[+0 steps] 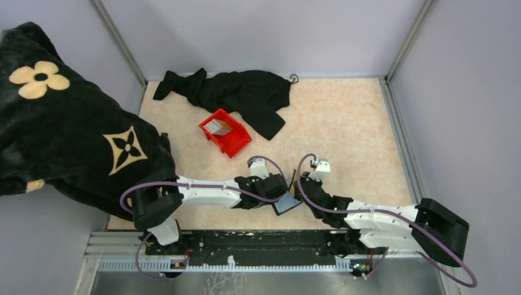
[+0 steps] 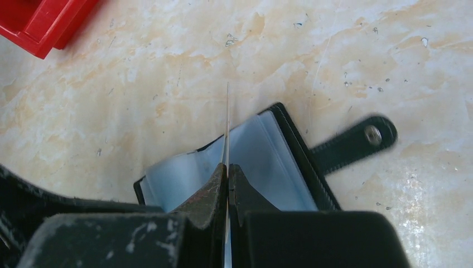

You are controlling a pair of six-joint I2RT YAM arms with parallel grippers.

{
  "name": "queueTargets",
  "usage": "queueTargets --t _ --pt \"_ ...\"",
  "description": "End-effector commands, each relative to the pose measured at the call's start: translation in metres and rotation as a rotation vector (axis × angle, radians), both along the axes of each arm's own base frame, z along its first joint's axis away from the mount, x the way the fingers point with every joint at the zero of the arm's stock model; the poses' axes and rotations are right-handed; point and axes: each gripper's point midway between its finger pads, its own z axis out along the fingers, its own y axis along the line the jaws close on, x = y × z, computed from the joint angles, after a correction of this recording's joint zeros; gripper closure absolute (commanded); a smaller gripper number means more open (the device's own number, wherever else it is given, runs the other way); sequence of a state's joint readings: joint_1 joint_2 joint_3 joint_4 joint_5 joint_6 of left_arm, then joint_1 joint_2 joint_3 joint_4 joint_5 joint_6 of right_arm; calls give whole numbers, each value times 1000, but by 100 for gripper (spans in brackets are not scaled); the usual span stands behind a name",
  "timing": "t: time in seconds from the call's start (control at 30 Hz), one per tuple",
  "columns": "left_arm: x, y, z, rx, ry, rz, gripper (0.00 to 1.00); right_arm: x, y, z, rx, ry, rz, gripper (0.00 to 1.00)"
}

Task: Put the credit cards into the card holder
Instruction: Open the card holder at the center of the board.

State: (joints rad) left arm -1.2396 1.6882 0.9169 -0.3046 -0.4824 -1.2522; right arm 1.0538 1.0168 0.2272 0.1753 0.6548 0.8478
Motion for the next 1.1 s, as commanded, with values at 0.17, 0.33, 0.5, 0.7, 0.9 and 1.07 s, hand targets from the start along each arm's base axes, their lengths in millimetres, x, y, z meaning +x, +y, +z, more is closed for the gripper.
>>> queueTargets --t 0.17,0.33,0.5,0.7,0.9,1.07 --pt "26 46 -27 180 -14 65 55 -12 -5 -13 -97 41 62 100" --pt "31 42 -28 176 -7 45 55 -11 -2 -13 -101 41 65 100" --pt "25 42 -37 179 24 24 56 -8 -3 -2 -85 12 54 100" --pt "16 44 -47 177 64 6 58 -6 -4 17 -46 -20 46 100" --pt "8 48 -52 179 84 1 58 -6 -6 32 -14 -40 37 100" --pt "4 46 -53 173 93 -10 58 -5 -5 40 10 -47 27 100"
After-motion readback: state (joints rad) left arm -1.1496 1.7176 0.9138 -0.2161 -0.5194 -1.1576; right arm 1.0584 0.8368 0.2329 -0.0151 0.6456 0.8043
